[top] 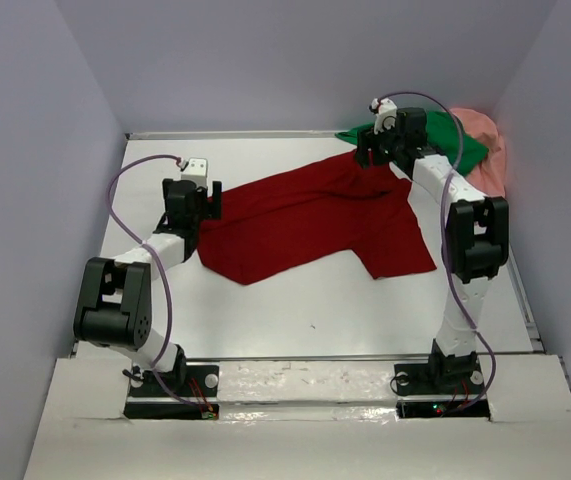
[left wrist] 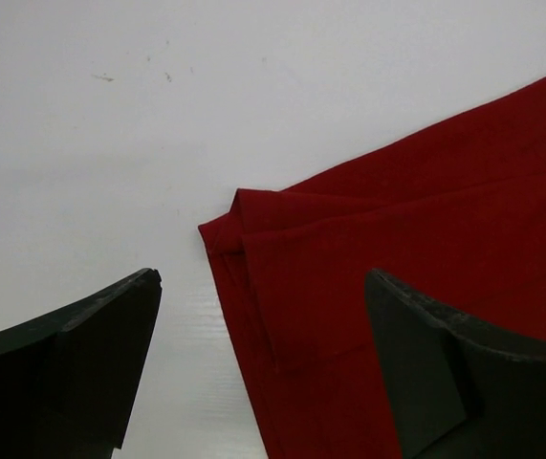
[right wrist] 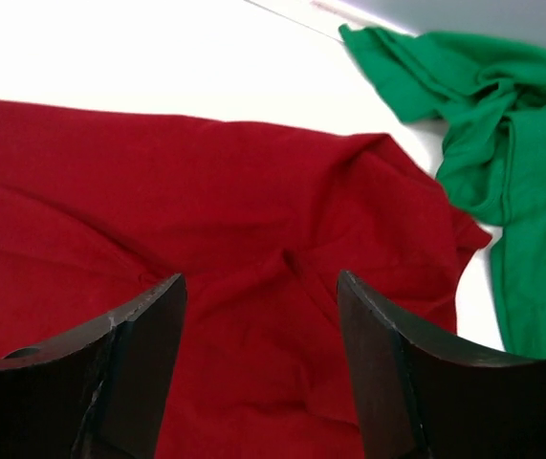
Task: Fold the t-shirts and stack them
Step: Fold the tshirt
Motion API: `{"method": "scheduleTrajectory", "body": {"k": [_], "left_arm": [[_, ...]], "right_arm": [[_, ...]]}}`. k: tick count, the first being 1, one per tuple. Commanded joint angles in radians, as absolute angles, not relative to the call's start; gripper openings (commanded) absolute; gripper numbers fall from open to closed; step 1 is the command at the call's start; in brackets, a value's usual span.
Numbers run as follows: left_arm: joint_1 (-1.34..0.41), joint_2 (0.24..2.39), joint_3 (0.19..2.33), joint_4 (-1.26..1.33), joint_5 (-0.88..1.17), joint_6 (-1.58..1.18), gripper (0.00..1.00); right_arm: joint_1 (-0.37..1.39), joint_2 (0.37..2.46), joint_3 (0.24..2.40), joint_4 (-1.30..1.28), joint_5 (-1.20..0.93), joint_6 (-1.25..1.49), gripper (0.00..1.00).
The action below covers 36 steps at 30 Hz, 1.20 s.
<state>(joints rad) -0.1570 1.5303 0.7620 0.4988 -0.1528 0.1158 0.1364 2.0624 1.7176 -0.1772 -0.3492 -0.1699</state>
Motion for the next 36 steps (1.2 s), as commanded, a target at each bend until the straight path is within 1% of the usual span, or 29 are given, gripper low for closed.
{"method": "scheduleTrajectory", "body": {"k": [1, 5, 8, 12, 14, 17, 18, 20, 23, 27, 30, 33, 34, 36], "left_arm": [[-0.156, 1.468, 0.793, 0.488, -0.189, 0.124, 0.99], [-0.156, 1.416, 0.776, 0.477, -0.157, 0.118, 0.99], [-0.158, 1.43, 0.787, 0.459, -0.121, 0.1, 0.99], [-0.156, 1.535, 0.834, 0.456, -0.155, 0.101, 0.99], [-0.158, 1.568, 0.868, 0.456, -0.153, 0.106, 0.99], [-0.155, 1.617, 0.92, 0.433, -0.144, 0.083, 0.99], [-0.155, 1.637, 0.936, 0.419, -0.134, 0.074, 0.99], [-0.153, 1.655, 0.983, 0.356, -0.115, 0.04, 0.99], [-0.155, 1.677, 1.014, 0.275, -0.069, 0.02, 0.99], [-0.153, 1.588, 0.947, 0.236, 0.035, 0.058, 0.99], [-0.15, 1.426, 0.879, 0.192, 0.058, 0.084, 0.99], [-0.146, 1.327, 0.85, 0.074, 0.126, 0.103, 0.99], [-0.146, 1.315, 0.867, 0.034, 0.196, 0.11, 0.99], [-0.144, 1.301, 0.882, -0.039, 0.264, 0.126, 0.99]], "right_arm": [[0.13, 1.951, 1.691, -0.175, -0.376, -0.175, 0.7], [0.13, 1.893, 1.651, -0.179, -0.339, -0.181, 0.71], [0.13, 1.882, 1.626, -0.192, -0.385, -0.149, 0.69], [0.13, 1.945, 1.658, -0.227, -0.422, -0.12, 0.66], [0.13, 1.988, 1.673, -0.232, -0.433, -0.103, 0.66], [0.13, 2.025, 1.706, -0.245, -0.48, -0.071, 0.63], [0.13, 2.052, 1.719, -0.255, -0.506, -0.066, 0.61], [0.13, 2.077, 1.772, -0.304, -0.526, -0.046, 0.61], [0.13, 2.089, 1.798, -0.368, -0.503, -0.052, 0.59], [0.13, 2.007, 1.708, -0.385, -0.42, -0.118, 0.59], [0.13, 1.912, 1.608, -0.405, -0.379, -0.149, 0.59], [0.13, 1.836, 1.53, -0.446, -0.411, -0.152, 0.59], [0.13, 1.81, 1.514, -0.454, -0.417, -0.141, 0.59], [0.13, 1.787, 1.493, -0.463, -0.428, -0.137, 0.59]]}}
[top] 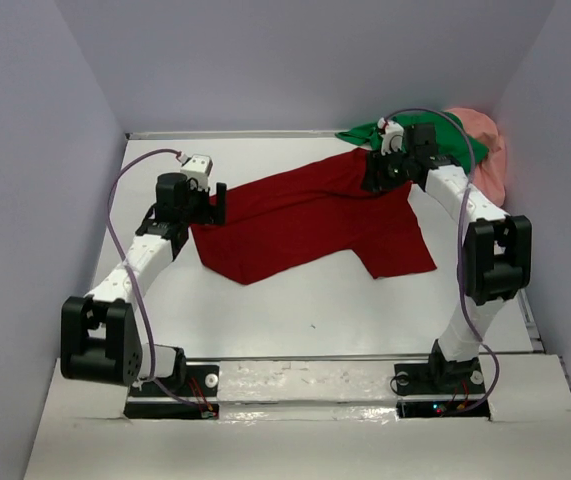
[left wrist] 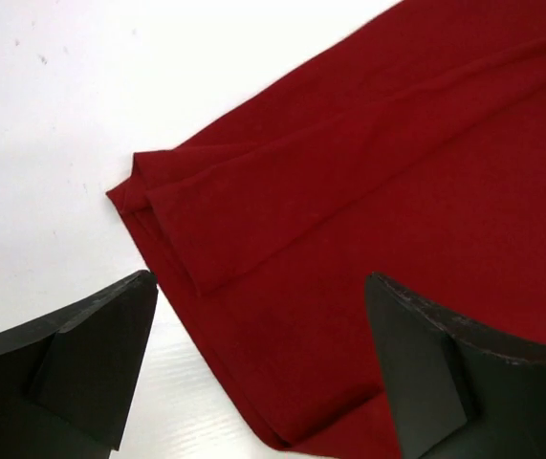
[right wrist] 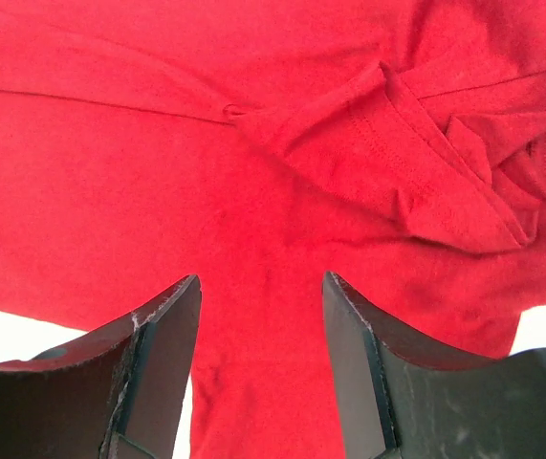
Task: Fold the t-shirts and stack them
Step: Fold the tshirt
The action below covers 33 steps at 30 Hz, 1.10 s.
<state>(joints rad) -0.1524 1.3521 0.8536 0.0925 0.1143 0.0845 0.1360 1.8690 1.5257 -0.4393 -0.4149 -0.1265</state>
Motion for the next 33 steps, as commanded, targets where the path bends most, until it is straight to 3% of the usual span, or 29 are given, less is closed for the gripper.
{"method": "scheduleTrajectory", "body": {"k": [1, 11, 25, 33], "left_arm": [[-0.146, 1.292, 0.885, -0.076, 0.319, 0.13, 0.99], [-0.149, 1.414, 0.931, -0.184, 0.38, 0.167, 0.95], [-0.155, 1.611, 1.13, -0.552, 0.517, 0.296, 0.88], [-0.17, 1.764, 1.219, -0.689, 0.471, 0.334, 0.88]], "right_arm": [[0.13, 1.778, 1.48, -0.469, -0.428, -0.137, 0.59], [0.13, 1.775, 1.52, -0.511, -0.437, -0.113, 0.57], [0.13, 1.813, 1.532, -0.517, -0.383, -0.12, 0.57], [0.13, 1.812, 1.542, -0.52, -0.379, -0.117, 0.57]]}}
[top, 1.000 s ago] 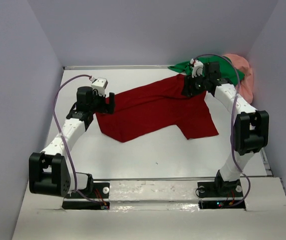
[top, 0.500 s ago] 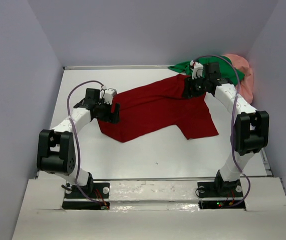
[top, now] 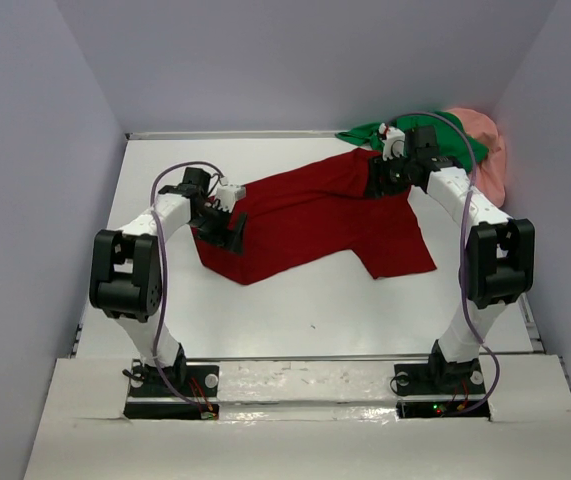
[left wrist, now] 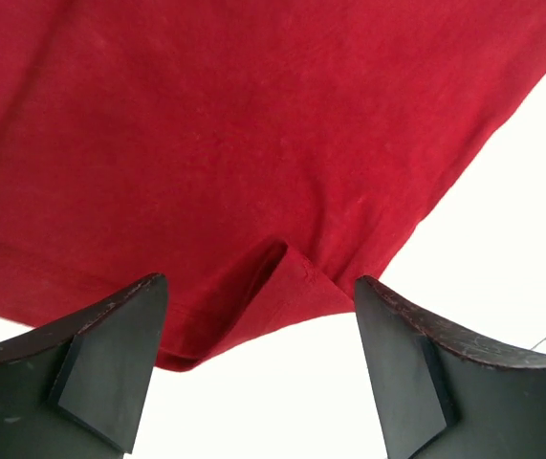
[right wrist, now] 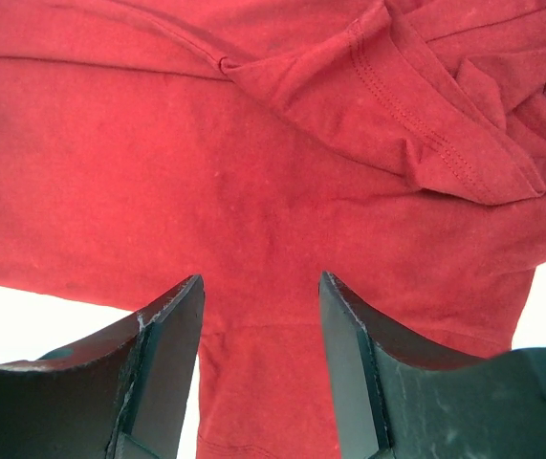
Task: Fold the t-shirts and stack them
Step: Fold the tshirt
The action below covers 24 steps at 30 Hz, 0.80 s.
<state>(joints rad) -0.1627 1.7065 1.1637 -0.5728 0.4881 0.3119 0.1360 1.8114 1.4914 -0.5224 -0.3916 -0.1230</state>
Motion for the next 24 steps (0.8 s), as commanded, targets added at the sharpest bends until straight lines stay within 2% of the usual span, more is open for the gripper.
{"method": "scheduleTrajectory", "body": {"k": [1, 10, 15, 18, 19, 21, 22, 24], "left_arm": [[-0.17, 1.778, 1.224, -0.702, 0.474, 0.337, 0.88], [-0.186, 1.825, 1.232, -0.762, 0.479, 0.351, 0.85], [-0.184, 1.801, 1.206, -0.753, 0.486, 0.347, 0.78], [-0.184, 1.792, 1.192, -0.75, 0.489, 0.342, 0.56], [-0.184, 1.793, 1.186, -0.75, 0.488, 0.342, 0.38], [-0.186, 1.784, 1.167, -0.738, 0.476, 0.341, 0.27], [-0.186, 1.781, 1.161, -0.733, 0.468, 0.341, 0.17], [-0.184, 1.763, 1.151, -0.721, 0.453, 0.333, 0.1]], "right_arm": [[0.13, 1.812, 1.542, -0.52, -0.376, -0.117, 0.57], [0.13, 1.801, 1.537, -0.52, -0.36, -0.127, 0.57], [0.13, 1.799, 1.534, -0.52, -0.357, -0.13, 0.56], [0.13, 1.801, 1.539, -0.52, -0.351, -0.13, 0.56], [0.13, 1.799, 1.54, -0.52, -0.347, -0.13, 0.56], [0.13, 1.796, 1.546, -0.52, -0.345, -0.13, 0.56], [0.13, 1.795, 1.548, -0.52, -0.342, -0.132, 0.56], [0.13, 1.79, 1.548, -0.52, -0.341, -0.133, 0.56]]}}
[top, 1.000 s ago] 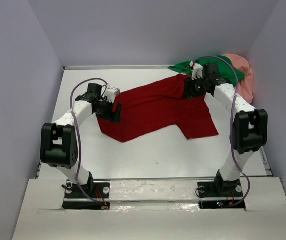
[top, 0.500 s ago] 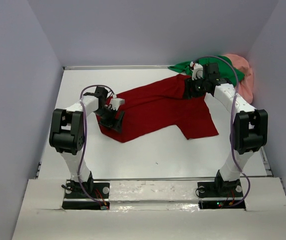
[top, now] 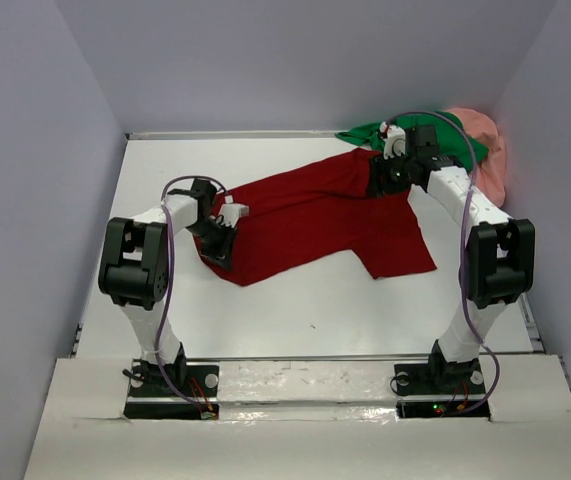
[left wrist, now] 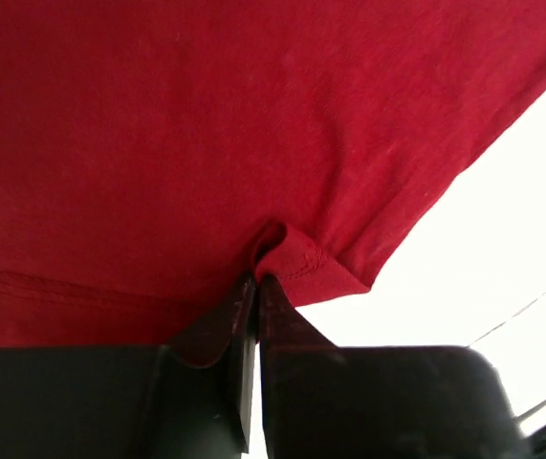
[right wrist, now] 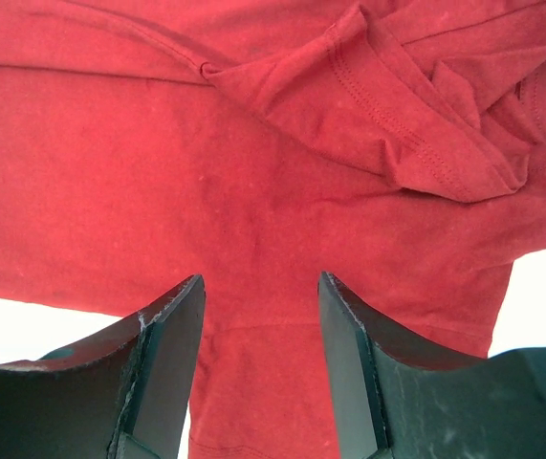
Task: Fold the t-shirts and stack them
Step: Fold the tshirt
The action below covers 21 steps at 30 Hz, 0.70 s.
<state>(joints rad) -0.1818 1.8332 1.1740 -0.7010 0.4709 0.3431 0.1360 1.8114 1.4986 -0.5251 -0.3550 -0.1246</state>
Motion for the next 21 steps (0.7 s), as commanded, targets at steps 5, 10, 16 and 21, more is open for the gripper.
{"method": "scheduleTrajectory", "body": {"k": [5, 10, 16, 21], "left_arm": [[-0.186, 1.73, 1.15, -0.722, 0.448, 0.331, 0.01], [-0.186, 1.642, 1.151, -0.727, 0.448, 0.347, 0.0], [-0.179, 1.542, 1.189, -0.794, 0.407, 0.39, 0.0], [-0.169, 1.607, 1.276, -0.98, 0.42, 0.507, 0.0]], "right_arm": [[0.13, 1.789, 1.542, -0.52, -0.334, -0.138, 0.56], [0.13, 1.783, 1.536, -0.522, -0.334, -0.143, 0.56], [0.13, 1.781, 1.546, -0.525, -0.336, -0.141, 0.56], [0.13, 1.787, 1.574, -0.535, -0.336, -0.143, 0.56]]}}
